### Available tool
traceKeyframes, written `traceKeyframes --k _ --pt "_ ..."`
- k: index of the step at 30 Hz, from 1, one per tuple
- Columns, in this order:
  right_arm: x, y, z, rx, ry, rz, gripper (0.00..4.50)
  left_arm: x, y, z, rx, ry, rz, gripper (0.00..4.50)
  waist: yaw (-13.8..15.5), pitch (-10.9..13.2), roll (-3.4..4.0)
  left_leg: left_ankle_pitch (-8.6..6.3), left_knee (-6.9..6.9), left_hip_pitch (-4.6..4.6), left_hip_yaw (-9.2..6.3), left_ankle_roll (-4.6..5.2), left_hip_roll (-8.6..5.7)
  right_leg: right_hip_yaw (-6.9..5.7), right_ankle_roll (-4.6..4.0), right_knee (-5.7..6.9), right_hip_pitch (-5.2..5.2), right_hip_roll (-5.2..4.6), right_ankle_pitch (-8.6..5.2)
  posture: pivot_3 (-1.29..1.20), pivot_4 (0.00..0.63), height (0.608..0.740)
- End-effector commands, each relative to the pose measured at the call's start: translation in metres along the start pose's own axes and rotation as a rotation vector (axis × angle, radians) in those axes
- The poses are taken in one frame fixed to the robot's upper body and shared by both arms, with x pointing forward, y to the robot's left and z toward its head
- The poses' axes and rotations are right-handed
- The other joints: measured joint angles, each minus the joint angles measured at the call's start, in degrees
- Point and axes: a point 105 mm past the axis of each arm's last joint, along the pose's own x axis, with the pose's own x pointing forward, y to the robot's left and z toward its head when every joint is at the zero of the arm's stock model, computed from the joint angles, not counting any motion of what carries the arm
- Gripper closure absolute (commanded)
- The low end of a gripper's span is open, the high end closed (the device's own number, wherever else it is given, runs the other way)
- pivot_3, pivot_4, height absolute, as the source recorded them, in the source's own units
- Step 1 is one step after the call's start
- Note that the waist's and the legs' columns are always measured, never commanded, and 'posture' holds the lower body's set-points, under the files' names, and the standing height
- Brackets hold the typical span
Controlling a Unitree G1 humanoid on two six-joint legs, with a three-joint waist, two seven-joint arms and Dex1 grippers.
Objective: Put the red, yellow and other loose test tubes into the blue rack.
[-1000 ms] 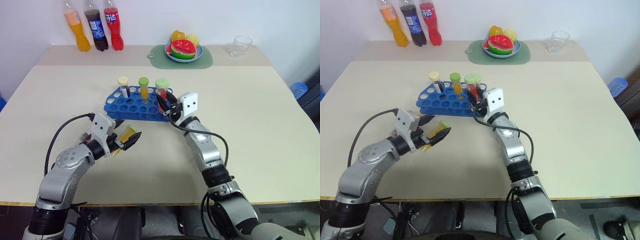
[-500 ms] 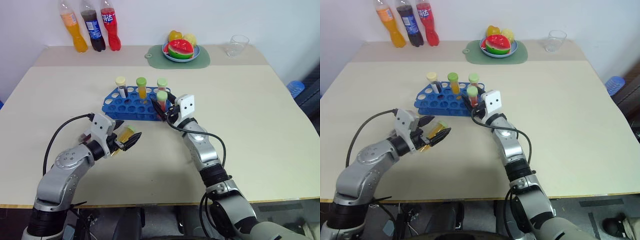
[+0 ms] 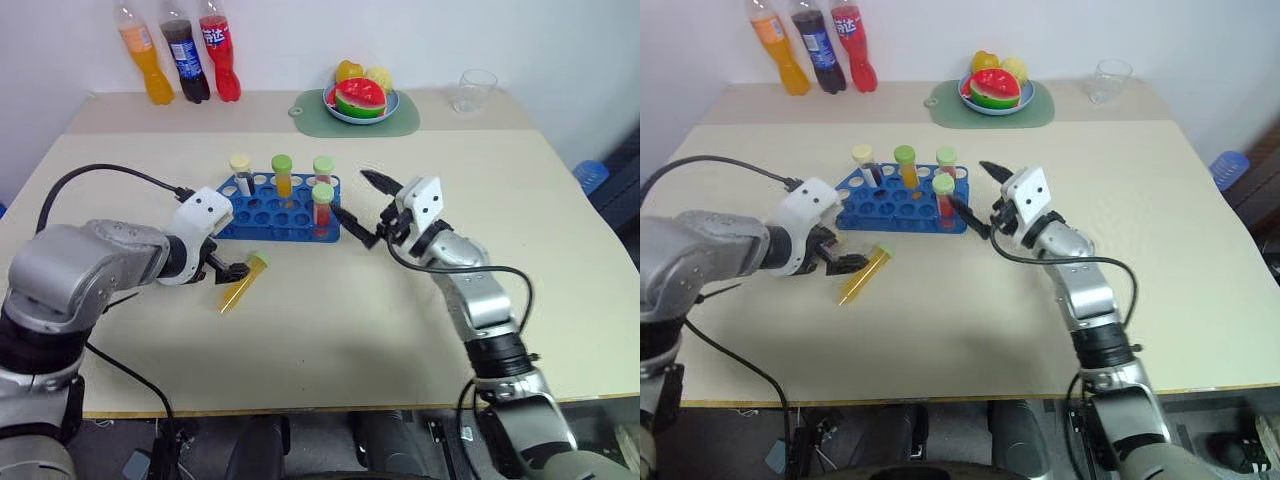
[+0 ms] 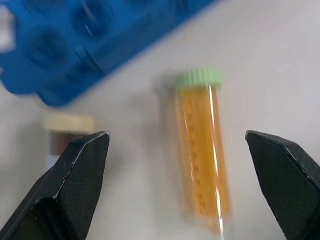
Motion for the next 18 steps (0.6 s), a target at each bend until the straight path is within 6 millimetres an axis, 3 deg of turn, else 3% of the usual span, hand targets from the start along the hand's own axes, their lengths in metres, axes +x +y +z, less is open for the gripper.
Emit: traceKeyframes --k 1,6,10,13,18 --pt "-0.009 0.037 0.018 -0.02 -0.009 0.229 0.29 0.008 0.003 0.002 -0.023 0.085 -0.039 0.0 0.23 0.01 0.0 0.0 0.0 -0.01 -0.01 0.0 0.01 0.0 0.0 0.01 0.0 0.01 0.0 0.0 0.15 0.734" --pt "-0.021 0.065 0.018 0.007 0.034 0.355 0.29 0.023 0.006 0.013 -0.004 0.163 -0.028 0.0 0.52 0.02 -0.03 0.0 0.1 -0.09 0.0 0.0 -0.01 0.0 0.0 -0.01 0.0 0.0 0.0 0.0 0.15 0.734" --pt "-0.022 0.075 0.013 0.007 0.052 0.359 0.29 0.038 0.009 0.021 -0.036 0.213 0.002 0.0 0.71 0.02 -0.04 0.0 0.16 -0.14 -0.01 0.0 -0.04 -0.01 0.0 -0.03 -0.01 0.0 0.0 0.0 0.15 0.734" --pt "-0.02 0.077 0.013 0.009 0.048 0.345 0.23 0.042 0.007 0.021 -0.018 0.227 0.002 0.87 0.2 0.02 -0.04 0.0 0.15 -0.18 -0.01 0.01 -0.03 0.0 0.0 -0.04 -0.06 0.0 -0.01 0.0 0.15 0.734" --pt "-0.017 0.08 0.012 0.018 0.041 0.324 0.23 0.042 0.006 0.02 -0.017 0.22 -0.006 3.05 0.41 0.02 -0.04 0.01 0.16 -0.19 -0.02 0.0 -0.02 0.0 0.0 0.01 -0.08 0.01 -0.01 0.0 0.15 0.734"
